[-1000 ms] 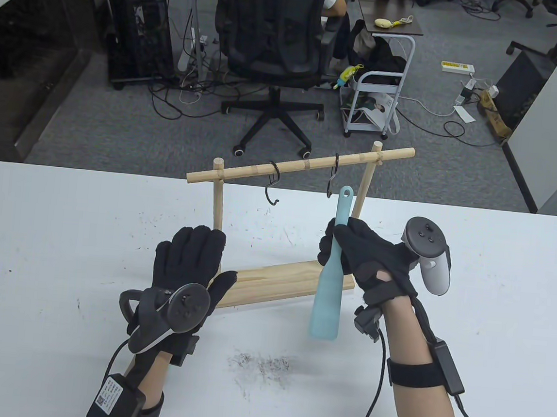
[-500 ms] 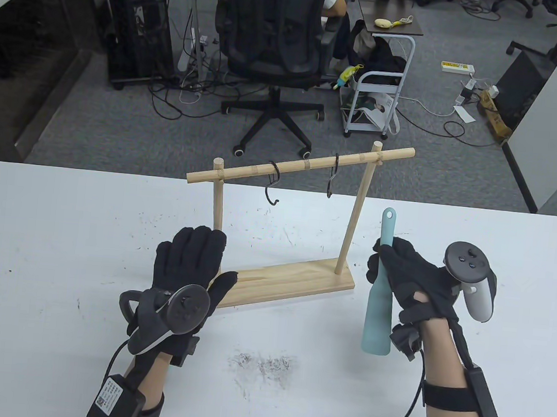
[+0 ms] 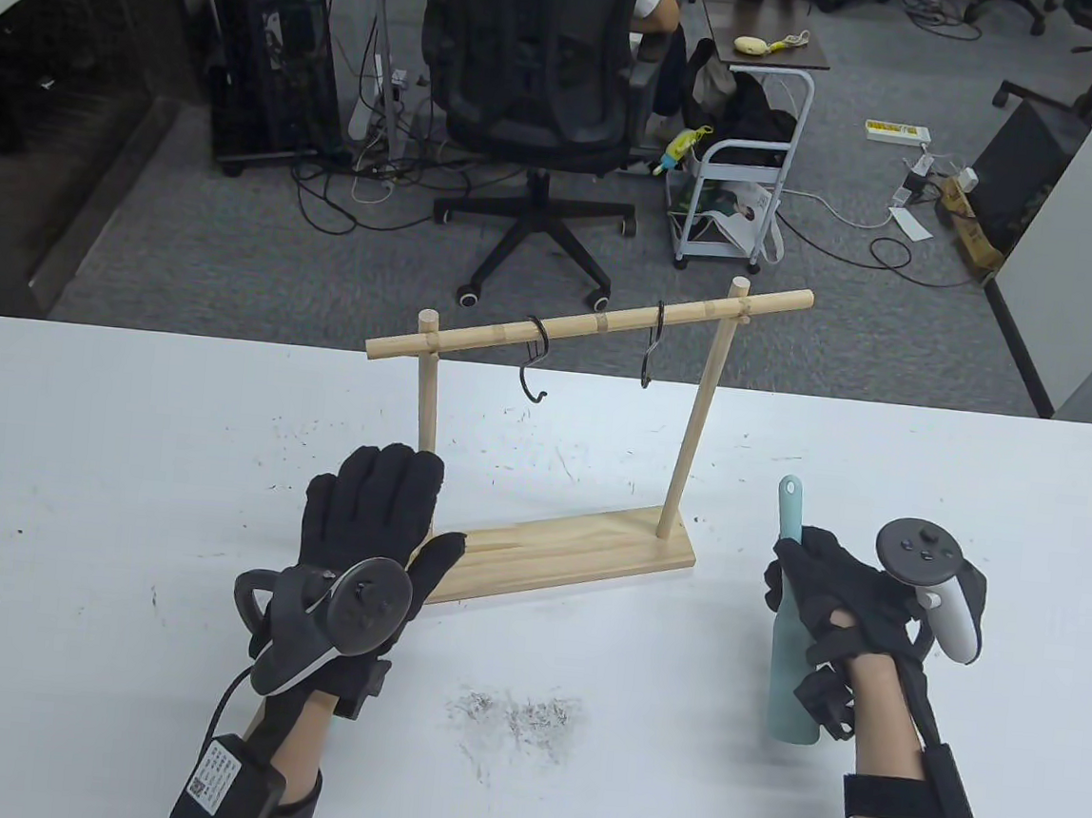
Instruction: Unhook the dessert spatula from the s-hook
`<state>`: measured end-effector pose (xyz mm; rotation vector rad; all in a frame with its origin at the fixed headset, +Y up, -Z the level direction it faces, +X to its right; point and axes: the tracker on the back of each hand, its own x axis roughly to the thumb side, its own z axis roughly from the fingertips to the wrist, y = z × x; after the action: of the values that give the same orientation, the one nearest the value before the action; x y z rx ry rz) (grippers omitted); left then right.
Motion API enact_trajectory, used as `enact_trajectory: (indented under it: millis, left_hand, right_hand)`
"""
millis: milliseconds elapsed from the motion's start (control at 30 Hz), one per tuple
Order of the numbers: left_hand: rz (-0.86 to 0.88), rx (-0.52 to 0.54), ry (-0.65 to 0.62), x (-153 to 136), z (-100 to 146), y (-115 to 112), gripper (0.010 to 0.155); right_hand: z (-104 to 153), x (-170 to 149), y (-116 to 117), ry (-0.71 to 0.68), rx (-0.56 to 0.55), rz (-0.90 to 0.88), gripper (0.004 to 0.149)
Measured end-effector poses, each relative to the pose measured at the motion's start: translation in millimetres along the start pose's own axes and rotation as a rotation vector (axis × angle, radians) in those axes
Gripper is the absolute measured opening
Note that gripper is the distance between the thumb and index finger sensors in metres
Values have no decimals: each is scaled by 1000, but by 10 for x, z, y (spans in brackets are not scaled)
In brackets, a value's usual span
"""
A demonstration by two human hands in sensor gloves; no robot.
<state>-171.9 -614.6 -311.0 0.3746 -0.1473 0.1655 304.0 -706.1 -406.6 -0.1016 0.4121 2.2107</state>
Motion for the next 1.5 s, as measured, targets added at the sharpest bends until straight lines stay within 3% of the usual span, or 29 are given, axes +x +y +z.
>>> enact_trajectory:
  millis: [467,767,933,1500]
  left_hand:
    - [5,5,-1,-1,-1,11,77]
    - [7,8,-5,8,1,11,77]
    - [5,6,-4,9,2,13,77]
    - [7,9,-3,5,3,23,77]
  right_hand:
    - [-309,-194,174,150,-18,93,59]
    - [-431,-171,315,283,-108,295,66]
    - [-502,-118,442,363,-160,506,67]
    - [-605,21,743,454,-231,864,59]
